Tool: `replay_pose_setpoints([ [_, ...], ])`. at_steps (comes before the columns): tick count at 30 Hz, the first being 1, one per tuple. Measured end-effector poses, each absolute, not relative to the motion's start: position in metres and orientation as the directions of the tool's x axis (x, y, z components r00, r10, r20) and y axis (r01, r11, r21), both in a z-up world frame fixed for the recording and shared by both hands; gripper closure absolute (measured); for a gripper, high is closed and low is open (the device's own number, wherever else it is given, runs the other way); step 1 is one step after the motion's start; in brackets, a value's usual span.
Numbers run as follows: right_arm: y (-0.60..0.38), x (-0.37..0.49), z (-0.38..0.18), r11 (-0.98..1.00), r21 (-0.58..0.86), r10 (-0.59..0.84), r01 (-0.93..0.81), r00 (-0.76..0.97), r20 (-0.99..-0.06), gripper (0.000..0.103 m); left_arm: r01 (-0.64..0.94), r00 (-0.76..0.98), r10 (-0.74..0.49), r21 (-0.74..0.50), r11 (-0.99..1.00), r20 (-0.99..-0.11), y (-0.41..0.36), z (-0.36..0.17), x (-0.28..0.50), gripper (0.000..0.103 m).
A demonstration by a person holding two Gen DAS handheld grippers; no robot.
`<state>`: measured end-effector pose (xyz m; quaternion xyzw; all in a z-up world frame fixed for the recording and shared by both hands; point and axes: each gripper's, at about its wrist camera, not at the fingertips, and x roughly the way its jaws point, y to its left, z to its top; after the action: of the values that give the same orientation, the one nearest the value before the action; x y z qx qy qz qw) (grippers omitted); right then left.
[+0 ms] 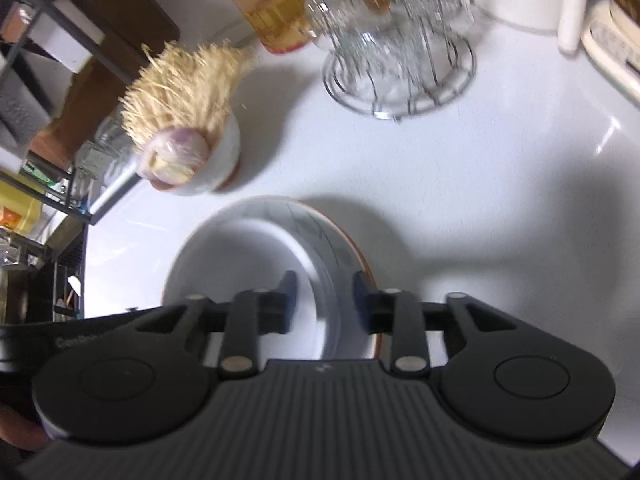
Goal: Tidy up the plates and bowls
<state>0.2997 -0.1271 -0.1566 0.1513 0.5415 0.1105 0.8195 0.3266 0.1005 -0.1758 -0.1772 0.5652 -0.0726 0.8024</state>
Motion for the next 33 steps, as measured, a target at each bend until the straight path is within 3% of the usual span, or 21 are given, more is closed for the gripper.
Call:
replay_pose_setpoints([
  [11,-0.140,0.274,-0.086,0.919,0.358,0.389,-0.168,0.548,-0.741,0.064,-0.087,0.546,-0.227,-0.324,0.942,-0.806,0.093,-0.086,0.277,0.071],
  [18,-0.165,0.239,-0.033,0.902,0.358,0.426,-0.243,0.646,-0.634,0.064,-0.079,0.655,-0.128,-0.236,0.969,-0.745,0.068,-0.025,0.227,0.071],
  [25,-0.191,0.190,-0.001,0.892,0.332,0.447,-0.306,0.702,-0.554,0.064,-0.114,0.703,-0.064,-0.201,0.973,-0.708,0.041,-0.001,0.169,0.071],
  [33,-0.218,0.140,0.002,0.890,0.322,0.453,-0.324,0.716,-0.532,0.064,-0.159,0.715,-0.039,-0.216,0.963,-0.698,0.016,0.001,0.104,0.071],
])
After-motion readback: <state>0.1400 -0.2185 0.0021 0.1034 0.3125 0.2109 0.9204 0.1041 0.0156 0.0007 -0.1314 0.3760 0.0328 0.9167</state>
